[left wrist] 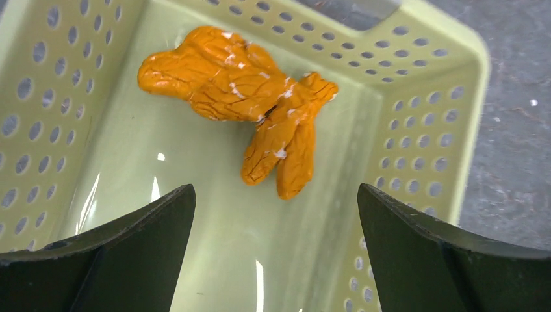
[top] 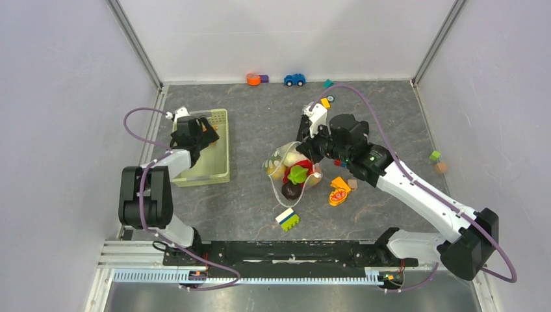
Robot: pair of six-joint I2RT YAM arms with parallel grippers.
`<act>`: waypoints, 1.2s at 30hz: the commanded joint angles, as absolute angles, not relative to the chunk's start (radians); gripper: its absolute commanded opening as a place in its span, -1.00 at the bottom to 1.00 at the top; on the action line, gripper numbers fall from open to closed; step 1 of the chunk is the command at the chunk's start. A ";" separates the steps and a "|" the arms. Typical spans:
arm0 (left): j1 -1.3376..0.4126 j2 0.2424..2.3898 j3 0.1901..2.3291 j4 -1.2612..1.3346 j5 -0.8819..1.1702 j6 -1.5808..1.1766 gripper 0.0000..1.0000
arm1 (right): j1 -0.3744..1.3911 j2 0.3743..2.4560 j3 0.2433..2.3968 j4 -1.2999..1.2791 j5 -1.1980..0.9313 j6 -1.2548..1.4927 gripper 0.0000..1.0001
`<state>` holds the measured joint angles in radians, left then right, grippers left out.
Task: Place the food in the zip-top bag and seal the zipper
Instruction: Pick up the fake vegetable from the bin.
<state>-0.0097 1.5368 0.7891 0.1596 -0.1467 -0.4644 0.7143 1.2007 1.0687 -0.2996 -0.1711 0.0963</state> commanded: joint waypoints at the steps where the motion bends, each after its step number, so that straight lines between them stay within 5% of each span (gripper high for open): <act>1: -0.002 1.579 0.808 0.272 -0.146 -0.529 0.99 | 0.718 1.190 1.083 -0.241 -0.152 0.076 -1.00; 19: 0.028 1.879 1.079 -0.029 -0.044 -0.606 0.86 | 0.718 1.181 1.081 -0.245 -0.159 0.079 -1.00; 36: -0.018 1.939 1.149 -0.163 -0.105 -0.602 0.03 | 0.719 1.177 1.077 -0.243 -0.159 0.088 -1.00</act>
<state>0.0170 1.9049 1.1458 -0.0765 -0.1024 -0.5671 0.7143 1.2041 1.0687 -0.3000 -0.1566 0.0845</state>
